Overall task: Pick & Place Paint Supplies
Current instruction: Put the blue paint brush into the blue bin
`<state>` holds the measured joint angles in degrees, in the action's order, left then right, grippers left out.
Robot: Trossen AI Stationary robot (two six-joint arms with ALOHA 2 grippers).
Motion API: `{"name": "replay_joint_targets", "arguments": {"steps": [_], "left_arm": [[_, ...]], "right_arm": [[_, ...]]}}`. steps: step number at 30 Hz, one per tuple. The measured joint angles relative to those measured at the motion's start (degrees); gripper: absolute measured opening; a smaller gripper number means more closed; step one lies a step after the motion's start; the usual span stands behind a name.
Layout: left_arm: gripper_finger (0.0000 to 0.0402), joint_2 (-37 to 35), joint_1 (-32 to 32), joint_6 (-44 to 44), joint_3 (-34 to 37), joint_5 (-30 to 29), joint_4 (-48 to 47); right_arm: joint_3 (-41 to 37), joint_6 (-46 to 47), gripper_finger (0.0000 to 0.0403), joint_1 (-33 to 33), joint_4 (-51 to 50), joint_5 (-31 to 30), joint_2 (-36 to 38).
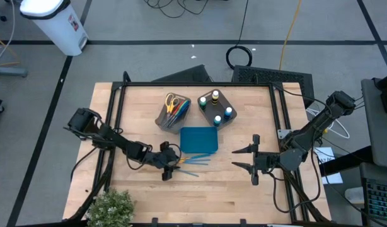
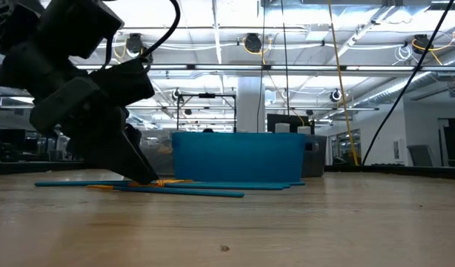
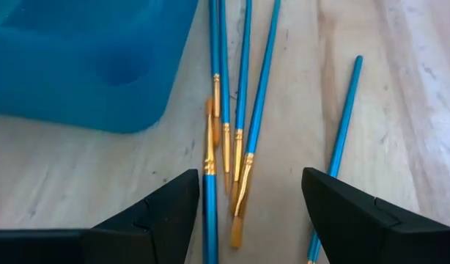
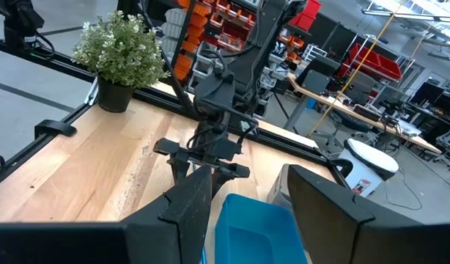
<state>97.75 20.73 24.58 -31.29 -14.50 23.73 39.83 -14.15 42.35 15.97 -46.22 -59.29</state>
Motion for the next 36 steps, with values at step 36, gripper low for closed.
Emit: {"name": "replay_joint_targets", "arguments": {"steps": [36], "left_arm": [[0.025, 0.55, 1.47, -4.03, 0.02, -6.67, 3.38]], "right_arm": [[0.0, 0.0, 0.0171, 0.02, -0.02, 0.0, 0.0]]}}
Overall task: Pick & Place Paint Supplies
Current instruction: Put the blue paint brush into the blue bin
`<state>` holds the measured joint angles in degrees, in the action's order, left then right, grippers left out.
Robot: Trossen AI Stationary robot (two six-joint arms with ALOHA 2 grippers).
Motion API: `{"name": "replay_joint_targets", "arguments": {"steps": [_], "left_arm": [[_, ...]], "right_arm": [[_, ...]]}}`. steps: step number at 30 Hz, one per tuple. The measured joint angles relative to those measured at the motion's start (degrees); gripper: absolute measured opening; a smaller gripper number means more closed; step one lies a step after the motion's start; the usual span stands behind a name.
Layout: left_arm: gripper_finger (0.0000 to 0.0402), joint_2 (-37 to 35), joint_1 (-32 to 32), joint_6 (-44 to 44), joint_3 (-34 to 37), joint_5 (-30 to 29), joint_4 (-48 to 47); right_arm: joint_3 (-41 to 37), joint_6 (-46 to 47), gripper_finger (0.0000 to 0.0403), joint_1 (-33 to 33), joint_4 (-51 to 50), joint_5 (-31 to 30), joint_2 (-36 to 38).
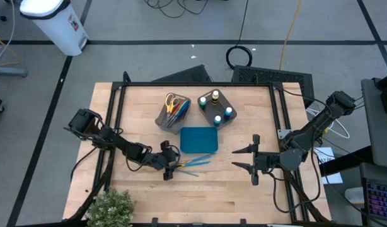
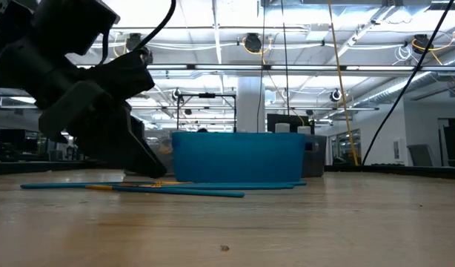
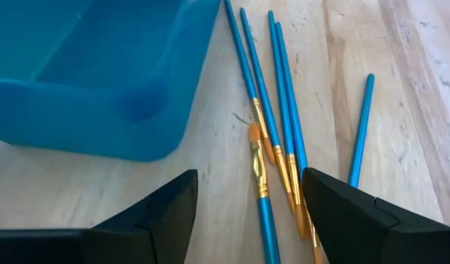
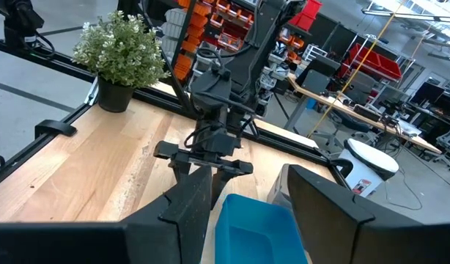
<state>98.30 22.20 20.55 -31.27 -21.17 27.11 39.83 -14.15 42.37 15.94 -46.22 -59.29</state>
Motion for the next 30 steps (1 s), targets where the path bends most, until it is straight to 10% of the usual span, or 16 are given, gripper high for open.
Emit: {"name": "replay_joint_targets", "arguments": {"steps": [30], "left_arm": [[0.0143, 5.16, 1.07, 1.95, -0.12, -2.18, 0.06]], "right_arm": [[0.0, 0.0, 0.0171, 0.0, -0.02, 0.0, -0.02]]}}
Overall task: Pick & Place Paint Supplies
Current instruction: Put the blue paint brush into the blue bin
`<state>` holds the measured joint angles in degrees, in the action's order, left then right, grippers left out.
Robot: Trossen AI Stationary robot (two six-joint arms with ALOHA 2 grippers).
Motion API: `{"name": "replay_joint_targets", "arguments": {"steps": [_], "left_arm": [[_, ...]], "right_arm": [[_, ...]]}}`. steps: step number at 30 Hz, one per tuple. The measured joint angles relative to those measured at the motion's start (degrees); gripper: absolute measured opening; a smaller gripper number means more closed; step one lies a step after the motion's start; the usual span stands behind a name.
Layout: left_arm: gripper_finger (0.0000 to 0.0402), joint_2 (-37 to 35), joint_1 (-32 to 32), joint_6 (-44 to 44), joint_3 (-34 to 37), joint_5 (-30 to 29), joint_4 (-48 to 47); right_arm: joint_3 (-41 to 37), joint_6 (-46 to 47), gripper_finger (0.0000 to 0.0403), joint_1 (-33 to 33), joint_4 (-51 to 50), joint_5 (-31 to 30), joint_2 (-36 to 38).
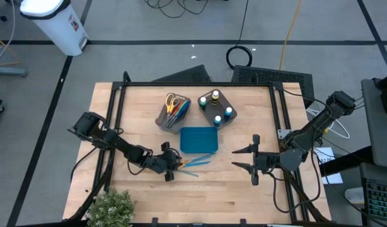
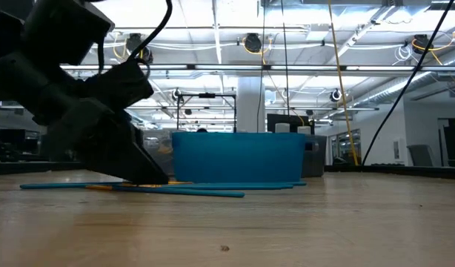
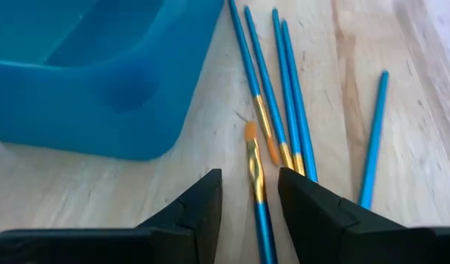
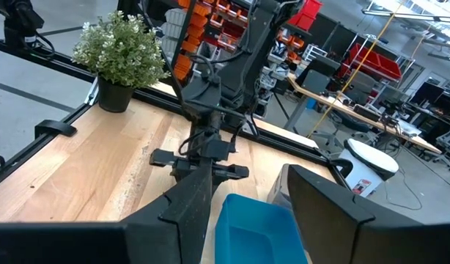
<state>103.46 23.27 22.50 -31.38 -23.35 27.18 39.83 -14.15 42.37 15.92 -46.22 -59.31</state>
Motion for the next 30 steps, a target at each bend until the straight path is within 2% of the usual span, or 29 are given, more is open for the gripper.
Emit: {"name": "replay_joint_targets", "arguments": {"steps": [19, 24, 30], "left_arm": [[0.0137, 1.74, -0.98, 1.62, -0.02, 0.63, 0.2], [0.0099, 1.79, -1.38, 1.74, 0.02, 0.38, 0.17], [0.0028, 1.79, -2.18, 2.03, 0.05, 0.82, 0.15]], "right_arm": [[0.0, 0.0, 0.0171, 0.0, 0.0, 0.0, 0.0], [0.0, 0.0, 0.0171, -0.01, 0.0, 0.0, 0.0], [0.0, 0.0, 0.0171, 0.0, 0.0, 0.0, 0.0]]}}
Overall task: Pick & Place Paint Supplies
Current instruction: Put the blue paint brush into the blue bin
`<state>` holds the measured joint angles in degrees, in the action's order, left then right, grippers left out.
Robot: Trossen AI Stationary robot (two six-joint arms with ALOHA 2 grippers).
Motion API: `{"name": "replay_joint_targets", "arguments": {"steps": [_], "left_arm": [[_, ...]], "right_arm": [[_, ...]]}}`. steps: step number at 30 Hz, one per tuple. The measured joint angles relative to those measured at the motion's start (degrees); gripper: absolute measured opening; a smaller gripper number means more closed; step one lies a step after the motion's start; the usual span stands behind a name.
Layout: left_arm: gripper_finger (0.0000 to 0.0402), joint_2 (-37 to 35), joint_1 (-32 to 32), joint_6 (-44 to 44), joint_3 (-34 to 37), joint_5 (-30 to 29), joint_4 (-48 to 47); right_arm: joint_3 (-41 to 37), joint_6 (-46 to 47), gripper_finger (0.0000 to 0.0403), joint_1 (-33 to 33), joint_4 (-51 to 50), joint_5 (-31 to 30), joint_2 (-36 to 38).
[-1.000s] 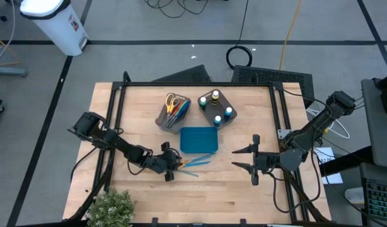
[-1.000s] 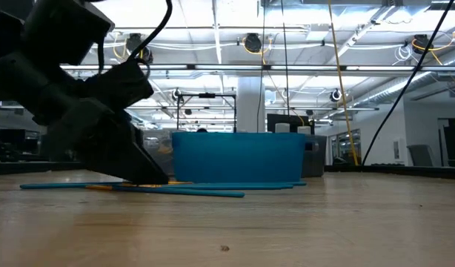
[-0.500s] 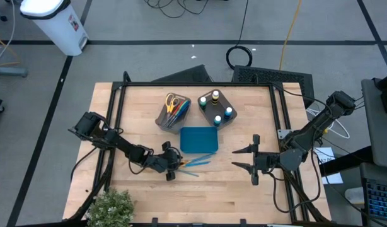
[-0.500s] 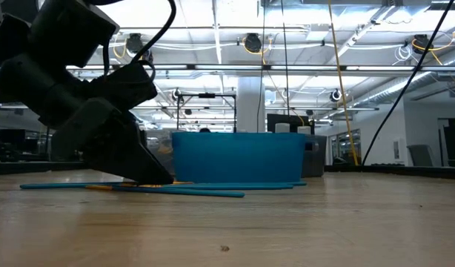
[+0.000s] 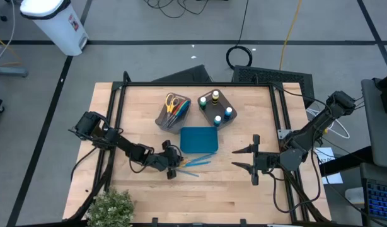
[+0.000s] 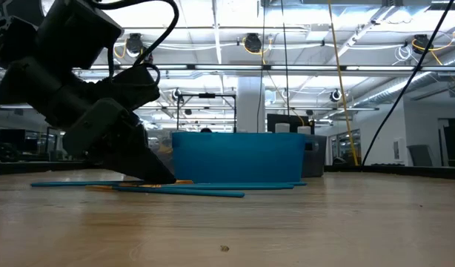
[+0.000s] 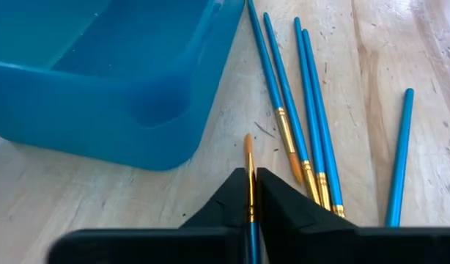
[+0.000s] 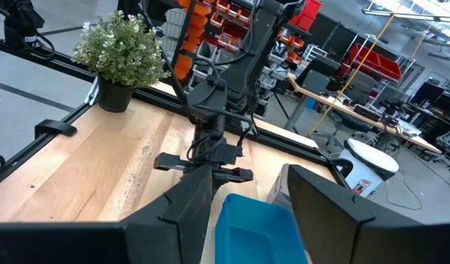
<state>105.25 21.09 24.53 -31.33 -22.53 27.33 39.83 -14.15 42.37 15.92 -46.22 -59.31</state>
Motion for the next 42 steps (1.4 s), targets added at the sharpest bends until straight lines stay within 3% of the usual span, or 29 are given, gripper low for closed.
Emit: {"name": "replay_joint_targets", "arguments": {"steps": [2, 12, 19, 31, 37, 42], "left_arm": [[0.0013, 0.0, -0.31, 0.02, 0.0, 0.58, 0.05], [0.0009, -0.22, -0.56, -0.05, -0.1, 1.78, 0.42], [0.0008, -5.64, 0.51, -2.73, 0.09, 3.06, -1.1], [0.0004, -14.26, 2.49, -9.0, -0.32, -2.98, 0.02], [0.0004, -15.26, 1.38, -15.71, -5.41, -2.97, -0.89], [0.0003, -15.32, 0.07, -23.21, -13.76, -0.9, -6.67]], "right_arm": [[0.0, 0.0, 0.0171, 0.0, 0.0, 0.0, 0.0], [0.0, 0.0, 0.0171, -0.01, 0.0, 0.0, 0.0], [0.0, 0.0, 0.0171, -0.01, -0.04, 0.0, 0.0], [0.0, 0.0, 0.0171, -0.02, -0.11, 0.0, 0.0], [0.0, 0.0, 0.0171, -0.02, -0.09, 0.0, 0.0], [0.0, 0.02, 0.0171, -0.02, -0.09, 0.0, 0.0]]}}
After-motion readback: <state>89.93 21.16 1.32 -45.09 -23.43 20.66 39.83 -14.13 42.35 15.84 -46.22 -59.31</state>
